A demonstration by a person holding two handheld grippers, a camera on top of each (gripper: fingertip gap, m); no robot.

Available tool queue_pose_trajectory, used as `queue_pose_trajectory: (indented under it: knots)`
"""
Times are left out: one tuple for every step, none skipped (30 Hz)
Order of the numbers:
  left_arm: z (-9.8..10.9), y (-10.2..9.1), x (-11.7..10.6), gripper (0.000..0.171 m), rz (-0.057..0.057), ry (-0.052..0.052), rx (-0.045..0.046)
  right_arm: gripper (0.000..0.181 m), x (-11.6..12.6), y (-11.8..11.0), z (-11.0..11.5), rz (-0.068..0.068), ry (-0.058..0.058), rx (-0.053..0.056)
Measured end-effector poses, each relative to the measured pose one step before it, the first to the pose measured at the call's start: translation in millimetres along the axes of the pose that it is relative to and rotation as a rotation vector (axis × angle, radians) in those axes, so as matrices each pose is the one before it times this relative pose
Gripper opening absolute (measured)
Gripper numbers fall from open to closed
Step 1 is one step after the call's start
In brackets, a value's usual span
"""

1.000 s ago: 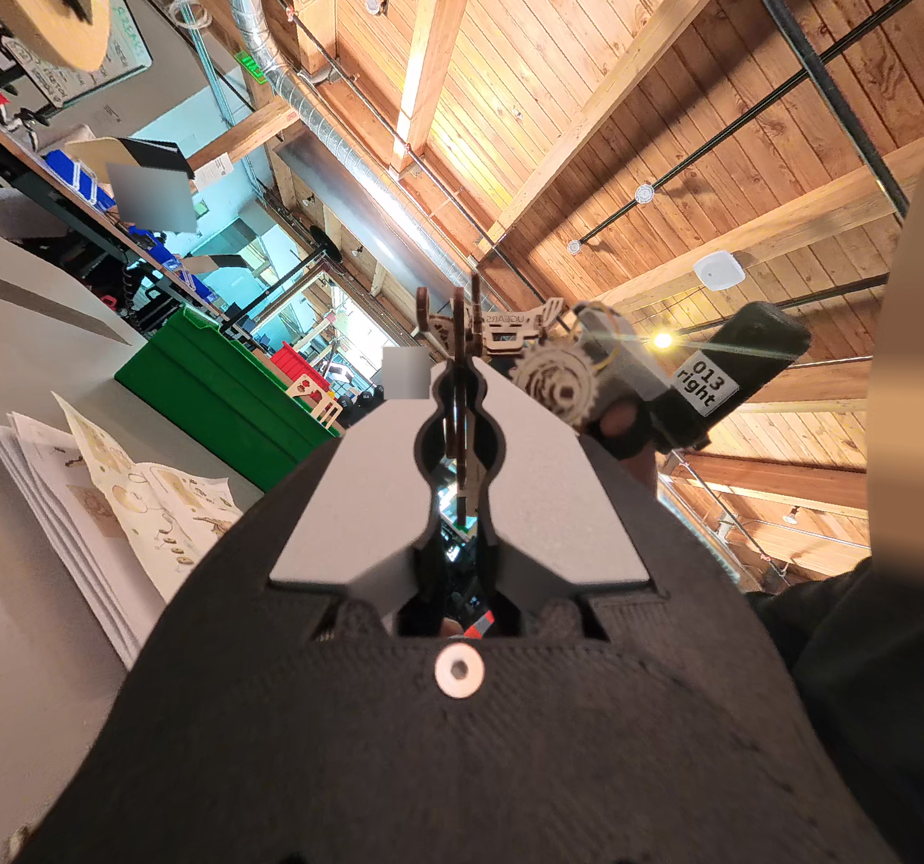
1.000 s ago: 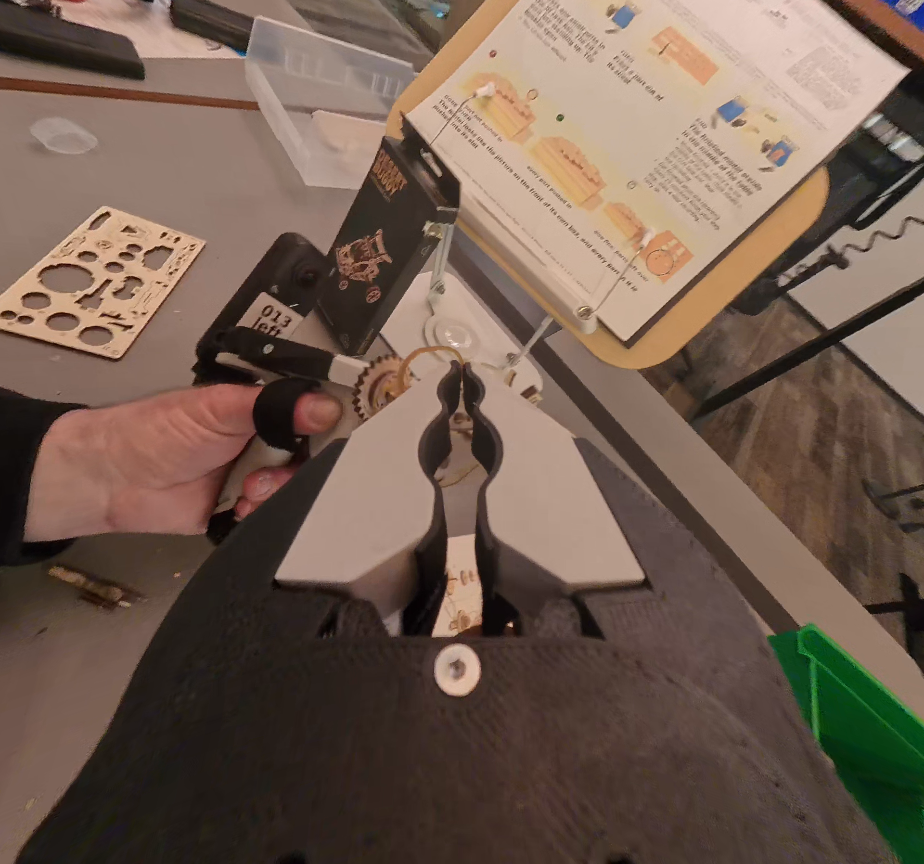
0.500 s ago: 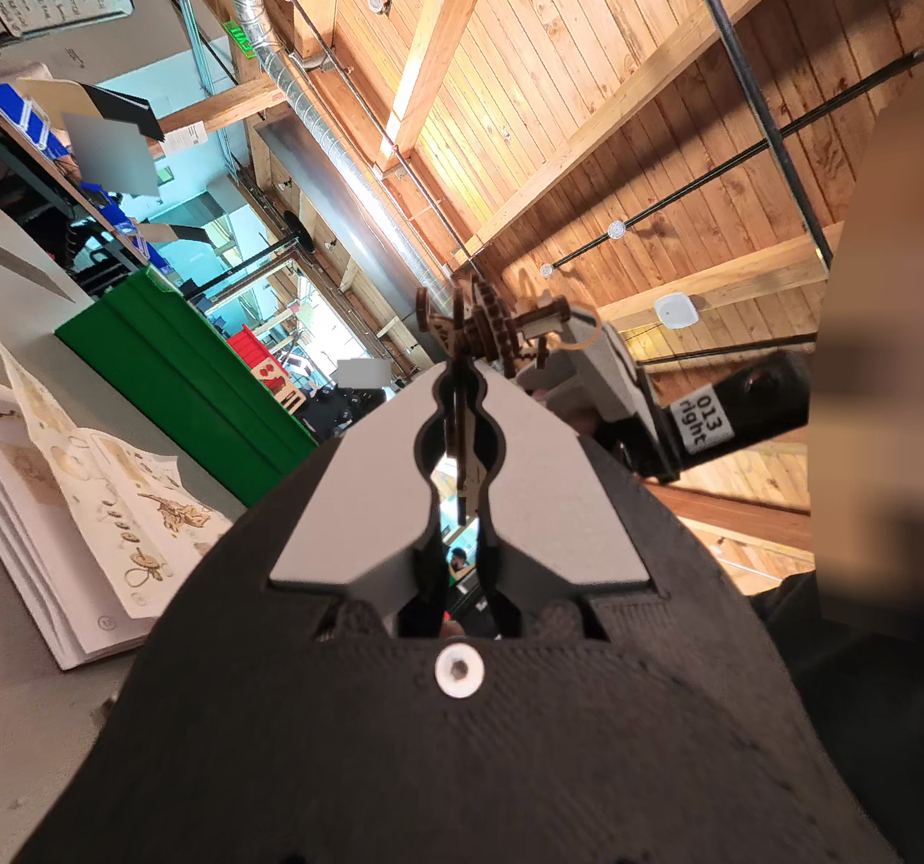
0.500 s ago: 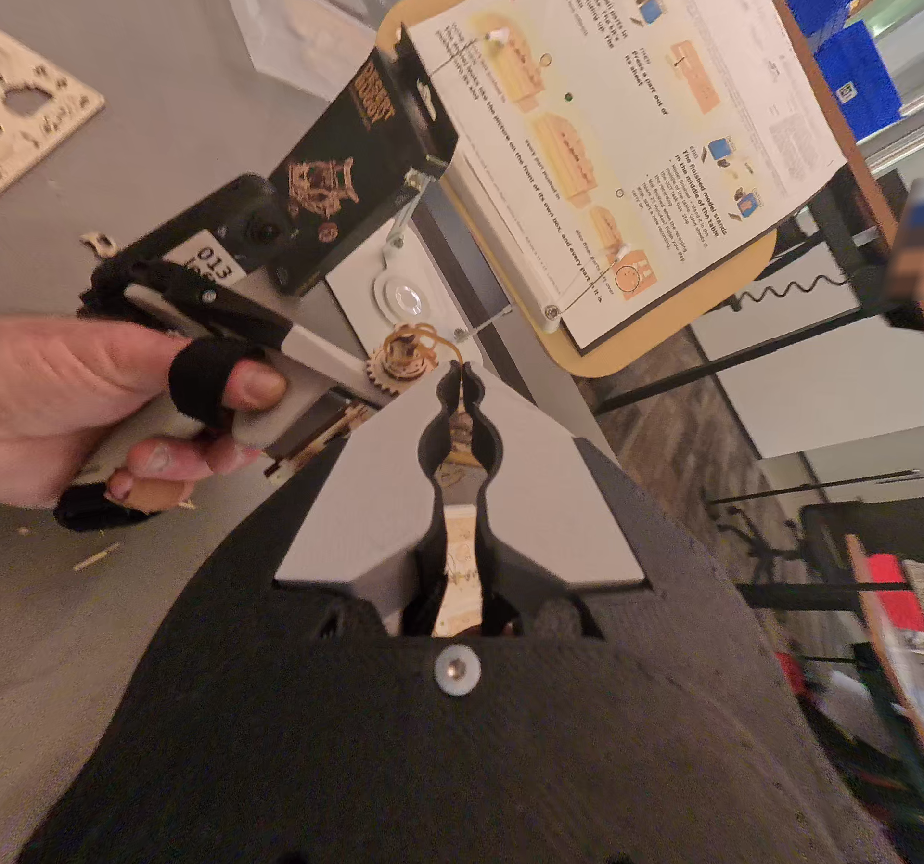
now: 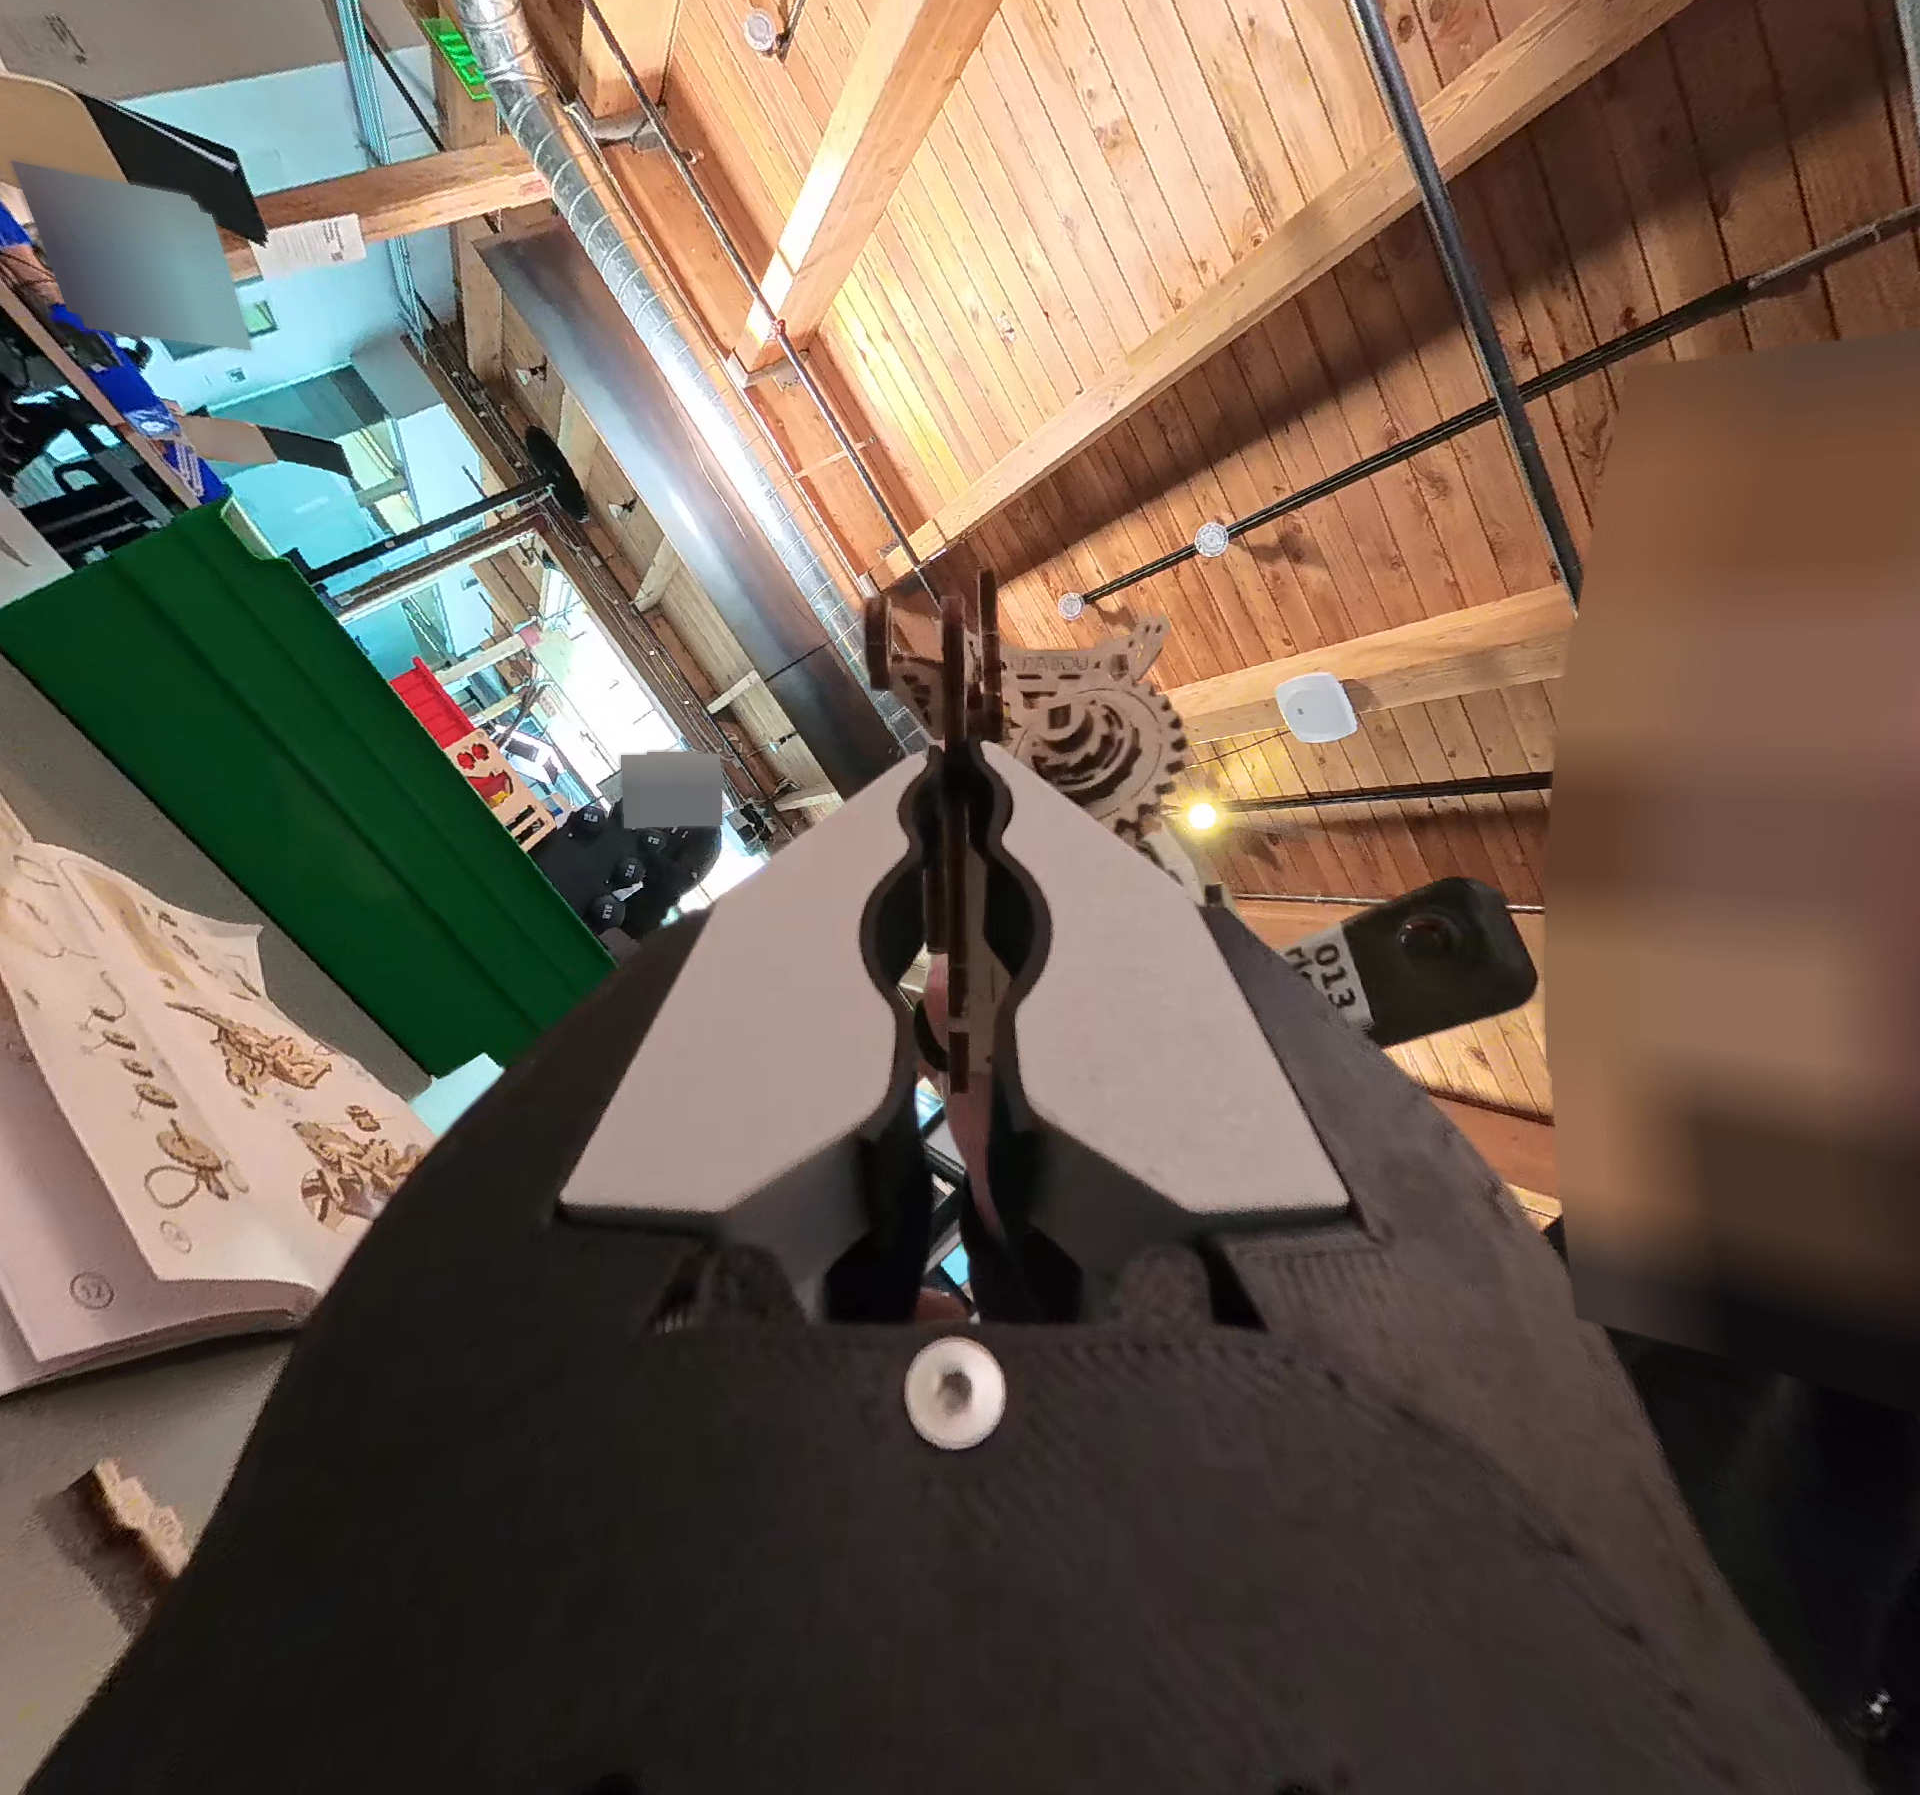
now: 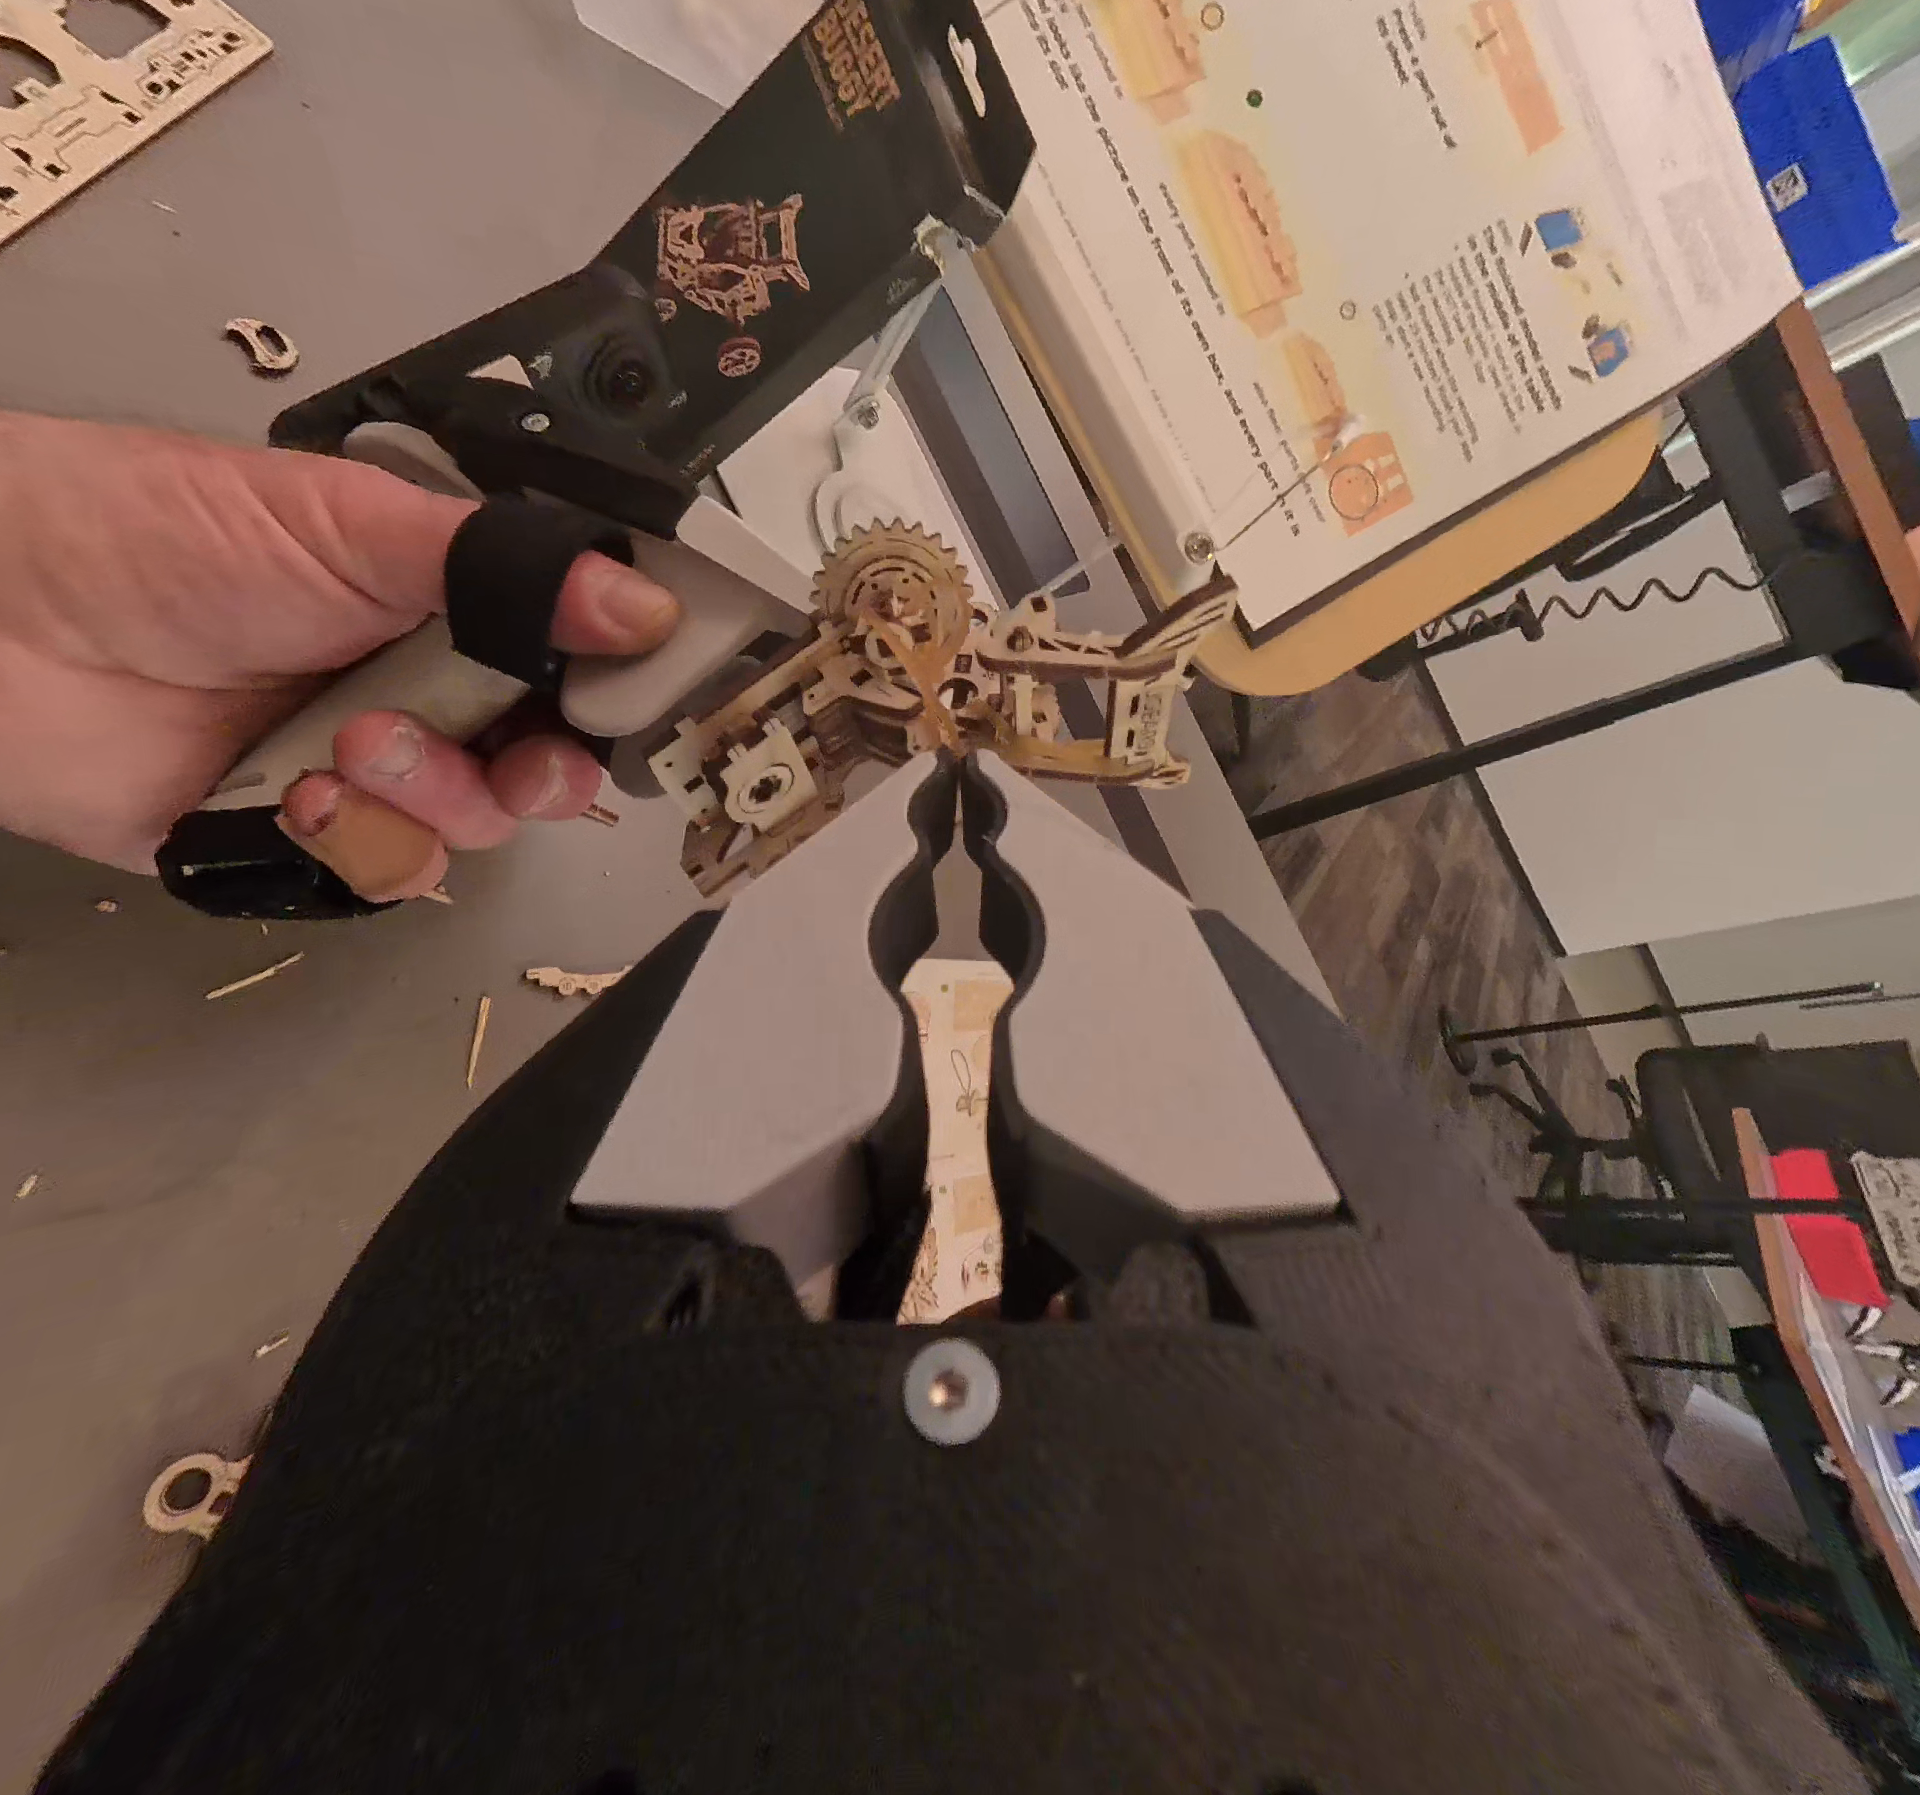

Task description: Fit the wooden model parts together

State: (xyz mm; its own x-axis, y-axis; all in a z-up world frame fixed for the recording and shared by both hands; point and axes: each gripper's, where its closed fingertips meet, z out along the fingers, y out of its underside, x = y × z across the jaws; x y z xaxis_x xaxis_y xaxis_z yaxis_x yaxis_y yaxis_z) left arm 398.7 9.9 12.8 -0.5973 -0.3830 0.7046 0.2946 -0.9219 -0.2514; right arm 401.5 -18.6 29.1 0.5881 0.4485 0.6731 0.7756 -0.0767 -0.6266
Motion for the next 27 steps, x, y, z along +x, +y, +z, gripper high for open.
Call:
queue_pose_trajectory:
  knots:
    - [0.54,0.98,0.11,0.0,-0.0048,0.0042,-0.00199,0.0,0.23,1.4,0.46,0.0174,-0.0046,0.0006]
    - [0.48,0.98,0.02,0.0,-0.0054,0.0038,-0.00181,0.0,0.75,1.61,0.44,0.0129,-0.0007,-0.0007]
    - [0.13,0.46,0.13,0.0,-0.0027,0.0027,-0.00043,0.0,1.75,2.7,0.42,0.0077,0.0076,-0.0082]
    - [0.14,0.43,-0.13,0.0,-0.001,0.0004,-0.00226,0.0,2.12,2.26,0.07,0.0103,0.0092,-0.0061]
    - [0.13,0.78,-0.24,0.0,-0.0003,-0.0002,-0.00325,0.0,1.45,0.36,-0.44,0.0118,0.0043,0.005]
    - [0.35,0.7,-0.02,0.0,-0.0017,0.0016,-0.00227,0.0,0.76,0.58,0.16,0.0114,0.0003,0.0003]
    - [0.3,0.64,-0.13,0.0,-0.0027,0.0022,-0.00113,0.0,1.26,1.53,0.88,0.0111,0.005,-0.0077]
    - [0.39,0.82,-0.02,0.0,-0.0035,0.0023,-0.00179,0.0,1.95,1.51,1.05,0.0072,0.0108,-0.0079]
    - [0.36,1.09,-0.17,0.0,-0.0028,0.0008,-0.0032,0.0,2.78,2.55,1.17,0.0078,0.0155,-0.0157]
    - [0.33,0.37,0.2,0.0,-0.0025,0.0021,0.00049,0.0,0.6,1.35,0.99,0.0072,0.0021,-0.0058]
    - [-0.06,0.33,-0.47,0.0,-0.0043,-0.0013,0.00076,0.0,-0.38,0.92,0.59,0.006,-0.0016,-0.0013]
    - [-0.23,0.02,-0.72,0.0,-0.0039,-0.0015,0.00114,0.0,-0.81,1.67,0.48,-0.0043,0.0007,-0.0071]
    - [-0.41,-0.43,-0.15,0.0,-0.0044,0.001,0.00375,0.0,-1.52,0.82,-0.13,-0.0189,0.0027,-0.0048]
    - [-0.2,-0.3,0.18,0.0,-0.0028,0.0017,0.00195,0.0,-2.07,0.37,-0.2,-0.0157,-0.0011,-0.0062]
    - [-0.13,-0.64,0.21,0.0,0.0004,0.0007,0.00332,0.0,-2.11,0.12,-0.14,-0.0059,-0.0044,-0.0058]
    - [-0.24,-0.52,0.02,0.0,-0.0003,0.0004,0.00148,0.0,-1.84,0.44,-0.09,-0.0043,-0.0058,-0.0068]
    - [-0.26,-1.06,0.44,0.0,-0.0018,0.0027,0.00529,0.0,-2.02,0.65,0.0,0.0,-0.0101,-0.0086]
    - [-0.09,-0.42,0.24,0.0,-0.0008,0.0002,0.00179,0.0,-0.84,0.65,-0.16,0.0125,-0.0067,-0.0073]
    - [-0.06,-0.18,0.34,0.0,0.0024,0.0004,0.00156,0.0,-0.78,-0.13,-0.43,0.0195,-0.0096,-0.0004]
    - [0.04,-0.43,0.89,0.0,-0.0019,0.0045,0.0027,0.0,-1.55,-0.96,-0.62,0.0265,-0.0172,0.0069]
    - [-0.05,-0.34,0.62,0.0,-0.0011,0.0023,0.00252,0.0,-0.9,-0.85,-0.86,0.028,-0.0127,0.0063]
    - [-0.02,-0.13,0.14,0.0,0.0019,-0.0008,-0.00012,0.0,-0.12,0.89,-0.49,0.0094,-0.0024,-0.0047]
    - [-0.09,-0.37,0.34,0.0,-0.0005,0.001,0.00288,0.0,0.35,2.16,-0.11,-0.0047,0.0054,-0.0119]
    - [-0.06,-0.45,0.4,0.0,-0.0022,0.0019,0.00313,0.0,-0.82,1.24,-0.02,-0.0008,-0.0001,-0.0052]
    - [-0.4,-0.71,-0.06,0.0,0.0004,-0.001,0.00447,0.0,-3.12,-0.62,-0.14,0.0099,-0.0145,0.0071]
    - [-0.25,-0.16,-0.28,0.0,0.0027,-0.0037,0.00068,0.0,-3.14,0.7,0.45,0.0159,-0.0149,-0.0014]
    - [-0.06,0.07,-0.01,0.0,0.0006,-0.0007,-0.00083,0.0,-1.38,1.59,0.32,0.0086,-0.003,-0.0071]
